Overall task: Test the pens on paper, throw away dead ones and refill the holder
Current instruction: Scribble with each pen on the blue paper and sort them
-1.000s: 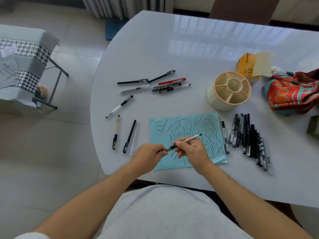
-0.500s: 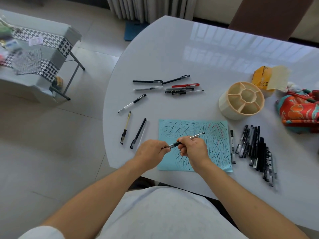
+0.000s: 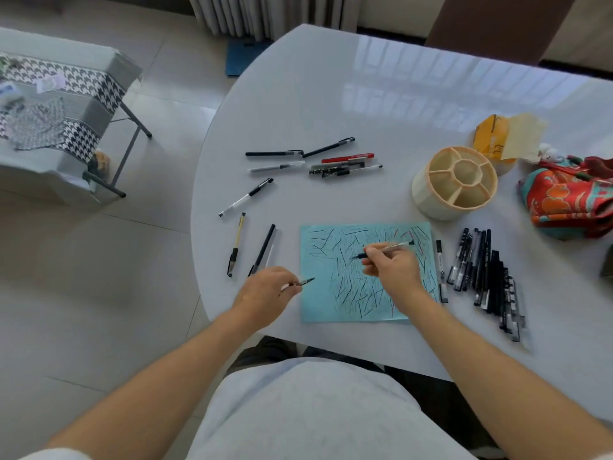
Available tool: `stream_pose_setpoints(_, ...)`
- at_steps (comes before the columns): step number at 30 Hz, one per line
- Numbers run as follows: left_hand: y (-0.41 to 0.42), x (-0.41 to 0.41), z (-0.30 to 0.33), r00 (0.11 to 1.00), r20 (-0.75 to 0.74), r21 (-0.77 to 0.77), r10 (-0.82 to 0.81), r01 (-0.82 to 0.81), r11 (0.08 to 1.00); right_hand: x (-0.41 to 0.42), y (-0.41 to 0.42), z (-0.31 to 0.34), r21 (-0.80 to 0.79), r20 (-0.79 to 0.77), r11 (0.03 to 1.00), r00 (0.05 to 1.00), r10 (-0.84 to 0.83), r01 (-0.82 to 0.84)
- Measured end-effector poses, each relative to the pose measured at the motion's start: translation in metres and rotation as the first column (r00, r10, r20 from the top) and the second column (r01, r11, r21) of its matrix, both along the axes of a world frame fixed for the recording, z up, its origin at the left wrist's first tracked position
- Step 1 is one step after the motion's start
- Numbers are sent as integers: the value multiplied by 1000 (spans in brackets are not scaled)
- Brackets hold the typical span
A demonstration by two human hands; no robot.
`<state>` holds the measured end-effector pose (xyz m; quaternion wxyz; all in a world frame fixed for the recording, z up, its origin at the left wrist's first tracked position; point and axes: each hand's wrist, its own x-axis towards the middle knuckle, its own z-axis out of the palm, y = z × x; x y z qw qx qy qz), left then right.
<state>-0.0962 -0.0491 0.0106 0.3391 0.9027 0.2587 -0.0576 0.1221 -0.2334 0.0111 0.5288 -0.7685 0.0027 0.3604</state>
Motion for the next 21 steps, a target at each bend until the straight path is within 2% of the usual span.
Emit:
stream_pose_setpoints(2,-13,10,-5,992,5,13,-126,126,992,-20,13,-6,16,25,997,997,73,-73)
stream_pose_setpoints(6,-19,10,-18,950,-77,46,-303,307,951,-36,20,-17,-68,172,983,968,182,-173)
stream_pose_setpoints(11,-19,7,-21,941,-62,75,-331,336,939,-40,26,-19,-123,289,955,911,295,-270)
stream_pose_setpoints(15,-20,8,-20,943,-95,44,-319,324,945,-35,25,-19,-267,308,892,845,436,-363)
stream_pose_setpoints(17,-19,9,-19,940,-104,33,-324,329,944,-34,25,-17,-251,288,910,872,395,-329)
stream_pose_setpoints(19,-18,9,-18,944,-102,13,-315,318,948,-33,23,-15,-136,227,971,948,223,-196)
stream_pose_setpoints(21,-18,11,-16,957,-78,-14,-281,281,960,-31,19,-12,-19,159,996,983,90,-88)
